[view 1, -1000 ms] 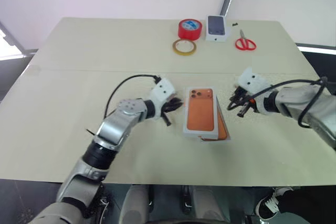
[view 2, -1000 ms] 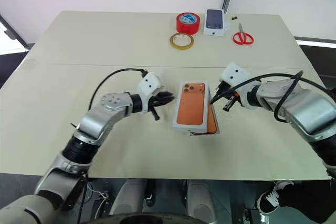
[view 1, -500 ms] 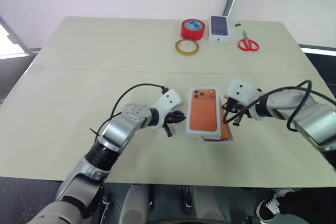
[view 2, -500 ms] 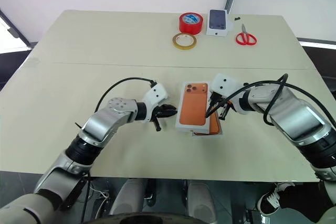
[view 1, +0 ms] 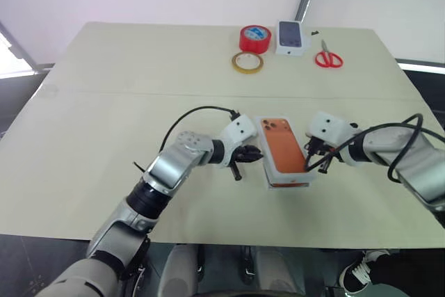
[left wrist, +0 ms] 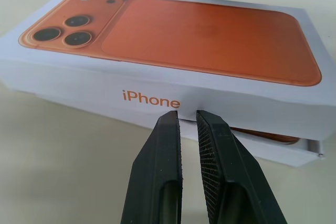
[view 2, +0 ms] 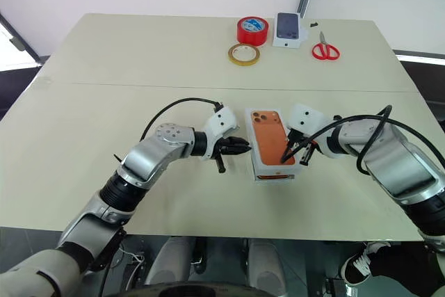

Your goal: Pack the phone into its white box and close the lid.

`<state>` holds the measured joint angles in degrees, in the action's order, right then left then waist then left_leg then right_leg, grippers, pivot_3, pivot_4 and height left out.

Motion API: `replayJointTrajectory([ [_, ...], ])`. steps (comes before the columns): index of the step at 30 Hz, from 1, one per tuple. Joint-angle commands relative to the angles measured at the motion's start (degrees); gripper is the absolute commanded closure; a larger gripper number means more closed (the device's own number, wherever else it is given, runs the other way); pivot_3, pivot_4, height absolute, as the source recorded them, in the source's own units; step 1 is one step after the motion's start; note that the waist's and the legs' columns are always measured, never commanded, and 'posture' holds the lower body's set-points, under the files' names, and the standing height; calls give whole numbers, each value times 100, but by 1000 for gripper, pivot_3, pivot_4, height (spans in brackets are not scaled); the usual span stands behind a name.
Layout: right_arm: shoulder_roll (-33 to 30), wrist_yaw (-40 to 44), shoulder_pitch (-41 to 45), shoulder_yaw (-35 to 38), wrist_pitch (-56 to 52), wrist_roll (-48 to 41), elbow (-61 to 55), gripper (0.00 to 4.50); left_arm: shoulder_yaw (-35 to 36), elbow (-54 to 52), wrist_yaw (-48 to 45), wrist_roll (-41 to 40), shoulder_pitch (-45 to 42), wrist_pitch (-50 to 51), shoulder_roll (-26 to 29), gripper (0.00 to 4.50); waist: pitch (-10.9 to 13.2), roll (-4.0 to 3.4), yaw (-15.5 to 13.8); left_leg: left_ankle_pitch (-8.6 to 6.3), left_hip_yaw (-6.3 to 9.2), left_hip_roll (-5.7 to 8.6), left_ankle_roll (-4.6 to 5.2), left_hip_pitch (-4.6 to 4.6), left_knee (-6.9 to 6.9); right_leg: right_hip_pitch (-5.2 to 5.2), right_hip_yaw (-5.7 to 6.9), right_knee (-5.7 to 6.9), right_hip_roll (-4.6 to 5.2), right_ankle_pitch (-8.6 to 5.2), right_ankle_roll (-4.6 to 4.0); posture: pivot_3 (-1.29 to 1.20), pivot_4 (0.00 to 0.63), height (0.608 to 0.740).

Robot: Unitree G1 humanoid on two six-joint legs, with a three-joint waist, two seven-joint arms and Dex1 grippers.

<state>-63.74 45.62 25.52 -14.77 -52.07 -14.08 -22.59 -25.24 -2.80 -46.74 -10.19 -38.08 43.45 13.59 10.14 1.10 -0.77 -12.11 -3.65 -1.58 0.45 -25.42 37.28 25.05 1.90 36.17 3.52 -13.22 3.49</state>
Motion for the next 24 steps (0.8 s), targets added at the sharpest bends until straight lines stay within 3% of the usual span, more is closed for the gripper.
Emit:
replayJointTrajectory([
  [1, -1, 148, -85, 187, 37, -23, -390, 4479, -168, -258, -155, -56, -145, -97, -81, 3919, 0, 0, 1, 0, 0, 0, 0, 0, 0, 0, 0, 0, 0, 0, 0, 0, 150, 740],
  [24, -159, 677, -500, 588, -177, -72, -973, 4479, -137, -170, -231, 48, -90, -146, 264, 3919, 0, 0, 3, 0, 6, -1, 0, 5, 2, -6, 1, 0, -4, 0, 1, 0, 150, 740],
])
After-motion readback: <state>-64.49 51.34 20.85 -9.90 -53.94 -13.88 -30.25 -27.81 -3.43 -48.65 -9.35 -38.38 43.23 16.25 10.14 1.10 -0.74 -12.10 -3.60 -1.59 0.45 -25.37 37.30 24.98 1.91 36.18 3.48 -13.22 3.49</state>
